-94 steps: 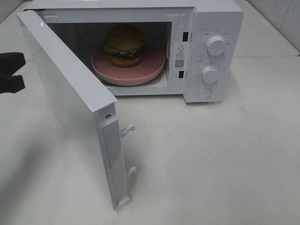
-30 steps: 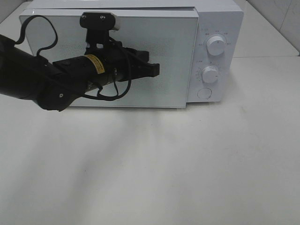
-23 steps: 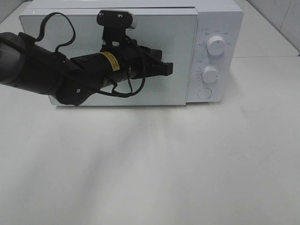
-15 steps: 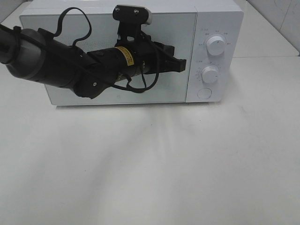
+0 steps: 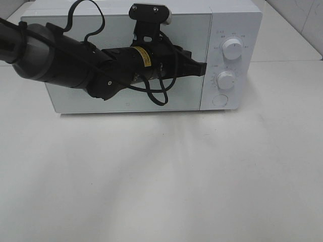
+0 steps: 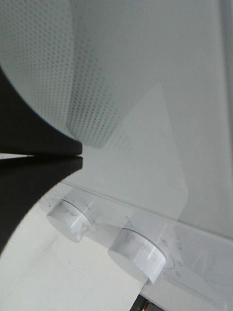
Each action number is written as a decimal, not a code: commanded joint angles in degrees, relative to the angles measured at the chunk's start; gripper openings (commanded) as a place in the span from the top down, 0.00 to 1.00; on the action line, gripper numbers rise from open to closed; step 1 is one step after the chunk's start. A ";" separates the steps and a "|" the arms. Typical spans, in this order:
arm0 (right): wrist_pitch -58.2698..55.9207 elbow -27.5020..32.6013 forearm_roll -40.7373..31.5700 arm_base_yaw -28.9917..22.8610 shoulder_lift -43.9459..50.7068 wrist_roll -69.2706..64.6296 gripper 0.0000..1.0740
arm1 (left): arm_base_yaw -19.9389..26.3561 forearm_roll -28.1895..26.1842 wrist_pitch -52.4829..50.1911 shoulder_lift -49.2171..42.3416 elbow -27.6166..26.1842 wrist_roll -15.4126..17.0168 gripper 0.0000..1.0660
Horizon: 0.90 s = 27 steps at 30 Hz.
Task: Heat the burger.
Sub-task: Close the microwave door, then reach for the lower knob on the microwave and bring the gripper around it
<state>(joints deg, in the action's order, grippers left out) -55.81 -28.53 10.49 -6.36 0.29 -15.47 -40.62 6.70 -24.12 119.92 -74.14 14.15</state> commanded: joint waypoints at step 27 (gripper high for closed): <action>0.11 0.11 -0.11 0.34 1.43 -0.46 0.32 | -3.90 -2.29 51.51 -22.52 11.46 2.12 0.07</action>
<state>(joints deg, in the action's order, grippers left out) -55.81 -28.53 10.49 -6.36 0.29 -15.47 -44.00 4.87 25.67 98.38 -62.62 15.81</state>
